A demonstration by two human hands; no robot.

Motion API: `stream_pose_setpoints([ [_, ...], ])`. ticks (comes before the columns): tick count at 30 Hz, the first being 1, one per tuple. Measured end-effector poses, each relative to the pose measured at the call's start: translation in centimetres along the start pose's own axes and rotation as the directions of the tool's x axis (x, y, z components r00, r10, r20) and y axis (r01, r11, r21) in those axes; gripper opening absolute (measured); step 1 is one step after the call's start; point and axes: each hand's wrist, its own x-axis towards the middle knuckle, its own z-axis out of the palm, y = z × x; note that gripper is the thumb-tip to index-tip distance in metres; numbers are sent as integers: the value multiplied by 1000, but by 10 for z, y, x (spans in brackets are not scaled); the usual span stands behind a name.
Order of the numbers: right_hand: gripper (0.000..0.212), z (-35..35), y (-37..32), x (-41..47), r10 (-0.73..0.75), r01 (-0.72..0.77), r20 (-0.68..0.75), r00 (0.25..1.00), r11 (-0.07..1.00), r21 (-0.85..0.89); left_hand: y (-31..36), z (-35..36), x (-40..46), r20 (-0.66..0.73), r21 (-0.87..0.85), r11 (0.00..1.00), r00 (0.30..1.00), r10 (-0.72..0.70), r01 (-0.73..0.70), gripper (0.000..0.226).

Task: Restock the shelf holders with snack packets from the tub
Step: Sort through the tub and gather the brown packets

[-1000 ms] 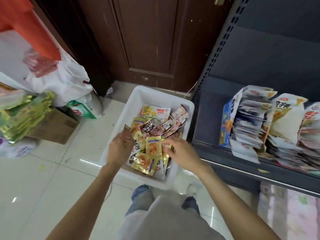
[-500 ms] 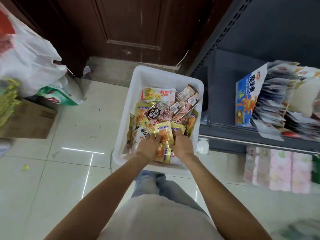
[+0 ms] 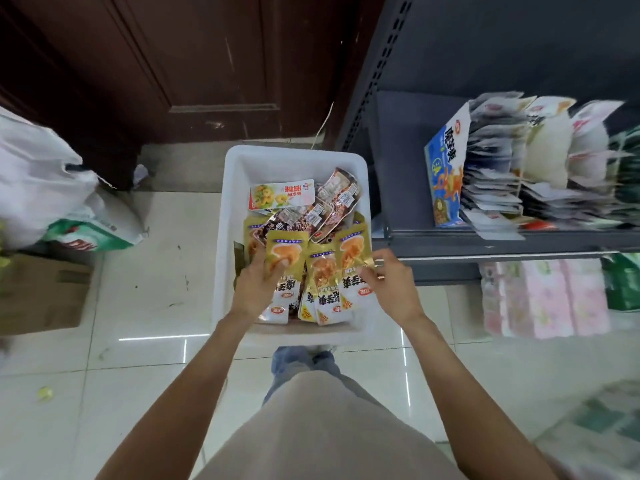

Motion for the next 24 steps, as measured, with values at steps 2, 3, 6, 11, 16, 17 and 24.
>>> stream_pose_setpoints([
  [2, 30, -1, 2, -4, 78, -83, 35, 996, 980, 179, 3, 1, -1, -17, -208, 973, 994, -107, 102, 53],
  [3, 33, -2, 3, -6, 100, -113, 64, 993, 965, 236, 4, 2, -2, -1, -324, 934, 987, -162, 153, 52],
  [6, 47, -8, 6, -16, 100, -143, 144, 985, 932, 333, 10, -2, -7, 159, -586, 762, 961, -225, 275, 68],
  [11, 50, -38, 7, -40, -60, 50, 15, 998, 927, 372, 34, -16, -16, 268, -630, 748, 962, -44, 210, 92],
  [16, 23, -96, 9, -60, -65, 230, -345, 936, 857, 462, 109, -23, -20, 130, -608, 791, 974, 184, -68, 45],
  [17, 21, -108, 10, -63, -43, 262, -397, 917, 815, 516, 125, -23, -21, 86, -608, 787, 977, 194, -103, 40],
  [24, 14, -182, 35, -63, 53, 375, -603, 796, 738, 560, 207, 4, -20, -136, -512, 784, 934, 330, -351, 23],
])
